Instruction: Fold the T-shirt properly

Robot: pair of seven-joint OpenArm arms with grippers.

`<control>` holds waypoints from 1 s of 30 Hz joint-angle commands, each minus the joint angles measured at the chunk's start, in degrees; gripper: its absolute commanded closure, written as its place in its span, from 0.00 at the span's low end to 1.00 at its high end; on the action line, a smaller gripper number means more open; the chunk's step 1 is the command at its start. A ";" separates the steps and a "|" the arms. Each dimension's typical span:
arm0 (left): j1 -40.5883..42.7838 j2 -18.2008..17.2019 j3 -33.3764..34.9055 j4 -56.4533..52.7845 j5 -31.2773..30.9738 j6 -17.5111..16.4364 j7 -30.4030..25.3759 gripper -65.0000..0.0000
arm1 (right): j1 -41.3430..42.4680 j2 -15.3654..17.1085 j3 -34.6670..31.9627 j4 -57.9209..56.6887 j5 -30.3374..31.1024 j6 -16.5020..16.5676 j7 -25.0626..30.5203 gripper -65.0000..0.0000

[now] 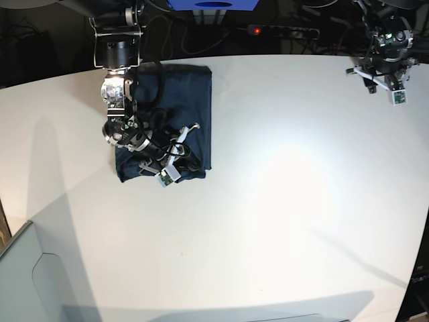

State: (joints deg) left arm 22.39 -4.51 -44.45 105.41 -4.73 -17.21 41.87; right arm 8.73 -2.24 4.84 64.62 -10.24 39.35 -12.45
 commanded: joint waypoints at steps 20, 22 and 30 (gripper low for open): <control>20.46 4.21 -8.70 10.42 -18.96 0.03 -1.30 0.62 | -32.42 0.17 24.74 49.45 1.23 0.65 -15.82 1.00; 22.93 5.52 -8.70 10.42 -19.22 0.03 -1.30 0.62 | -35.85 0.09 25.36 50.06 1.23 0.65 -15.82 1.00; 27.67 7.63 -8.52 2.77 -19.22 0.20 -1.47 1.00 | -47.11 -0.27 31.95 50.50 1.23 0.65 -15.82 1.00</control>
State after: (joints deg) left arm 48.77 3.57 -52.58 107.55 -23.88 -17.17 40.62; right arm -38.11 -2.79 36.64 113.93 -10.02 39.46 -29.43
